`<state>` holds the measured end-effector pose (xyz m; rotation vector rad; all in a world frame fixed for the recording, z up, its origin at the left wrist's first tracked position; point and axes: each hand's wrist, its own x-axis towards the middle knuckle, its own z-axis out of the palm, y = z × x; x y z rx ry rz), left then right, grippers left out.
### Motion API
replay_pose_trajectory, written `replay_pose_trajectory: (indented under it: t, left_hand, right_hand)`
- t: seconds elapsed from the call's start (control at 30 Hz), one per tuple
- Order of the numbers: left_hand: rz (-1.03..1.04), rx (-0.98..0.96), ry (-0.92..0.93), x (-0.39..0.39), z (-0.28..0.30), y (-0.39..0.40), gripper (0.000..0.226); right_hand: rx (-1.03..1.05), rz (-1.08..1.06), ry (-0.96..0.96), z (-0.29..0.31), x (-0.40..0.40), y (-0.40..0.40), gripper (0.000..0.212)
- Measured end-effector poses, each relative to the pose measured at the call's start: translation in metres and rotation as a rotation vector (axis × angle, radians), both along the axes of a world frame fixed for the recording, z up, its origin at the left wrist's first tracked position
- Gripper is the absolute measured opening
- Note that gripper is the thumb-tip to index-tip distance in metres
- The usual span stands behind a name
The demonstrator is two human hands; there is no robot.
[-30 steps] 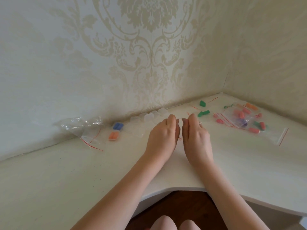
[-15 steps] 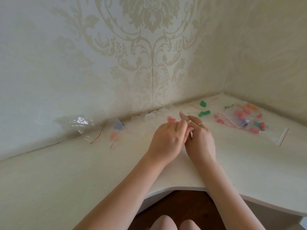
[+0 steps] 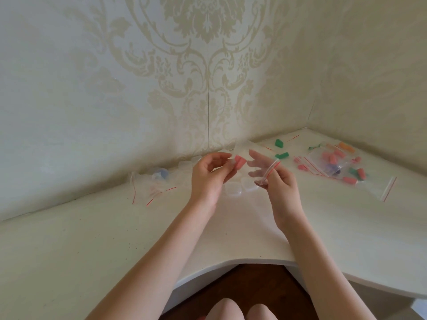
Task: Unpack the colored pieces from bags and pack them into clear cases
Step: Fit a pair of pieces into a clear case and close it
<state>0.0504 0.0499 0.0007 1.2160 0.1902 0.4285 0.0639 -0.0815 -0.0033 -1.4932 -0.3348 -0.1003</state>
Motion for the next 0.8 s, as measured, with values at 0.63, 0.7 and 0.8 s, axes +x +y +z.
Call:
replay_pose_trajectory:
  t: [0.63, 0.7, 0.8]
  left_hand:
    - [-0.179, -0.073, -0.016, -0.0002, -0.0021, 0.0006, 0.026]
    - [-0.214, -0.135, -0.024, -0.0003, -0.0017, 0.0011, 0.024]
    - [-0.222, -0.178, -0.019, 0.0008, -0.0022, 0.0017, 0.021]
  right_hand:
    - [-0.116, 0.125, -0.044, -0.0045, 0.001, 0.0023, 0.055]
    - [-0.139, 0.137, -0.019, -0.0042, 0.0019, 0.0028, 0.052]
    - [-0.134, 0.07, 0.004, -0.0045, 0.0053, 0.0021, 0.033]
